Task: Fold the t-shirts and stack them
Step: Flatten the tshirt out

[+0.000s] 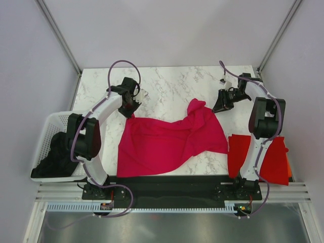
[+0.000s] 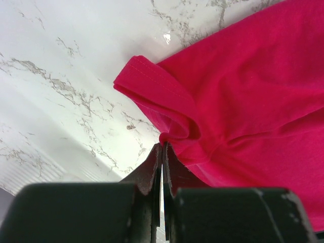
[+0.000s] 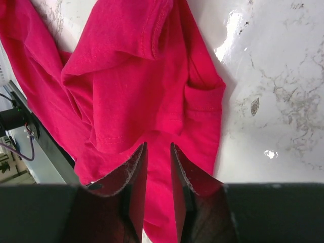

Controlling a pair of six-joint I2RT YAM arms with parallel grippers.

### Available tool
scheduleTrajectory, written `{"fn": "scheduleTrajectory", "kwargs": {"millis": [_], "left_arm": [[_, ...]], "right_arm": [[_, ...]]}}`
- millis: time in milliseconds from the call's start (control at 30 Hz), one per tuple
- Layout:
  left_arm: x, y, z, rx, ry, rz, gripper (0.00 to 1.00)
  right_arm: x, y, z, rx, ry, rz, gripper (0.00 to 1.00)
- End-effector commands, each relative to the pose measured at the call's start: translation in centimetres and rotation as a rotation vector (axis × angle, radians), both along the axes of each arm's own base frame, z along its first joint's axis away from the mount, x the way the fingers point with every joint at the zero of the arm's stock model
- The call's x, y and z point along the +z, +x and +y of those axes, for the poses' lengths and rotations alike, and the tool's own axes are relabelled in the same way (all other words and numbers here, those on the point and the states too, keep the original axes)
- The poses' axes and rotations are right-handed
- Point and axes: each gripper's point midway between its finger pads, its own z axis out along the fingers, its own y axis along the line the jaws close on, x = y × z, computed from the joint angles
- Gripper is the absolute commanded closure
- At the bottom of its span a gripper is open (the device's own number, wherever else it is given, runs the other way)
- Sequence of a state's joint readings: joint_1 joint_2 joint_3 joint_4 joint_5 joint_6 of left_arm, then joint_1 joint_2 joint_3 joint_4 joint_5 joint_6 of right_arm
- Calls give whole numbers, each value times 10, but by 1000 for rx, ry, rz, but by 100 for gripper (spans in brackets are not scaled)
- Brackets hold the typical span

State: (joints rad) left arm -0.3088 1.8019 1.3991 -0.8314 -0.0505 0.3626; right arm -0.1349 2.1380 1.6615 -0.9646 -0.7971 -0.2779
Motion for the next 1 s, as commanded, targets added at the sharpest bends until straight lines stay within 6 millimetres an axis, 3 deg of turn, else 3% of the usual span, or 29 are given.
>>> {"fn": "scheduleTrajectory", "kwargs": {"millis": [0, 233, 600, 967], "left_arm": [[9, 6, 3, -23, 8, -43, 98], [7, 5, 4, -22, 12, -40, 98], [3, 6, 4, -17, 13, -31, 98], [-1, 11, 0, -15, 0, -22, 98]], "right_arm": [[2, 6, 6, 31, 32, -20, 68], [-14, 6, 11, 62, -1, 0, 65], [-22, 11, 19, 88, -24, 1, 65], [-22, 15, 6, 99, -111, -36, 67]]}}
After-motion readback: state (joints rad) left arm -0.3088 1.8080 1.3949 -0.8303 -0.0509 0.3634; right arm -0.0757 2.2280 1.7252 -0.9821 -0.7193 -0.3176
